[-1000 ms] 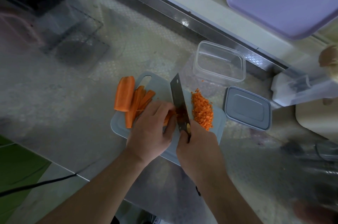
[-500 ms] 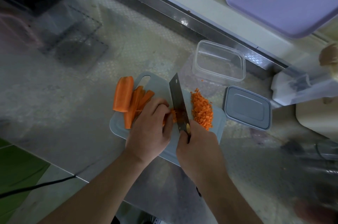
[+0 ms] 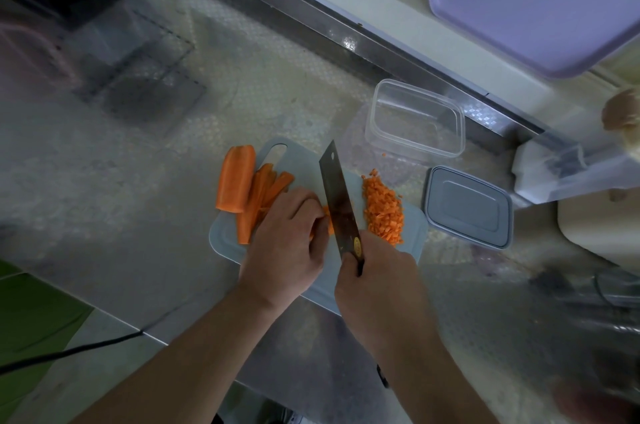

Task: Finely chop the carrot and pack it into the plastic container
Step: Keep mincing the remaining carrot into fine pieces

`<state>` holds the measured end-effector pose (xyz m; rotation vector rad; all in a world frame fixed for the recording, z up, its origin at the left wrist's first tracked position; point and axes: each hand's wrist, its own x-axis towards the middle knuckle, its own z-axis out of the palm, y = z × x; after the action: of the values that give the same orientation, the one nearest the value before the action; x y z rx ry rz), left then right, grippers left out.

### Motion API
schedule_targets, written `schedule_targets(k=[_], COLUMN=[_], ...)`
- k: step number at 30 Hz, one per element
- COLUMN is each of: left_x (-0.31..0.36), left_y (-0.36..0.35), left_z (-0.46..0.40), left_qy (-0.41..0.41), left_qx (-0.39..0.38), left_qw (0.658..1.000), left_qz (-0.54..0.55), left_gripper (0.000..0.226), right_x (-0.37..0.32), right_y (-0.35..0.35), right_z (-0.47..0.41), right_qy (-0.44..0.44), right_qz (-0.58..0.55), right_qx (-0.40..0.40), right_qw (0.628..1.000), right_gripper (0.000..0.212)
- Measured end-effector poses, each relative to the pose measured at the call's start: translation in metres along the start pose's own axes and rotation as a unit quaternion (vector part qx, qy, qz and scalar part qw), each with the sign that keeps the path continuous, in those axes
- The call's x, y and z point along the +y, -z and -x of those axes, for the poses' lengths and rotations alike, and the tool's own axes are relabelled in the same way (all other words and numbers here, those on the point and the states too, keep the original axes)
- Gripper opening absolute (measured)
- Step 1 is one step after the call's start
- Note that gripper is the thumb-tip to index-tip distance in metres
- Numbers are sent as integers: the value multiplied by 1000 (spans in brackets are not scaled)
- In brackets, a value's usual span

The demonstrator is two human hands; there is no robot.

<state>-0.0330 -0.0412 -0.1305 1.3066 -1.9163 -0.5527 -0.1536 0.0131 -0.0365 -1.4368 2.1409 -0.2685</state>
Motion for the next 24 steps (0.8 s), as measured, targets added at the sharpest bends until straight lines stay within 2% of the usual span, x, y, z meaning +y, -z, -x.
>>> schedule_targets(k=[7,15,24], left_x=[0,1,-1], left_y=[-1,1,-1], left_z=[0,0,0], left_qy=[4,9,17], left_qx=[-7,-11,-25], left_qw=[1000,1000,1000], left_qz=[-2,5,-8], left_gripper=[9,12,15], right_x=[-8,1,3], right_y=[-9,-12,-3], right_z=[-5,-1,3], right_qy=[-21,-8,7], right_qz=[32,-34,-24], right_qx=[-32,30,11], right_qw=[999,999,1000], right_gripper=[12,17,27])
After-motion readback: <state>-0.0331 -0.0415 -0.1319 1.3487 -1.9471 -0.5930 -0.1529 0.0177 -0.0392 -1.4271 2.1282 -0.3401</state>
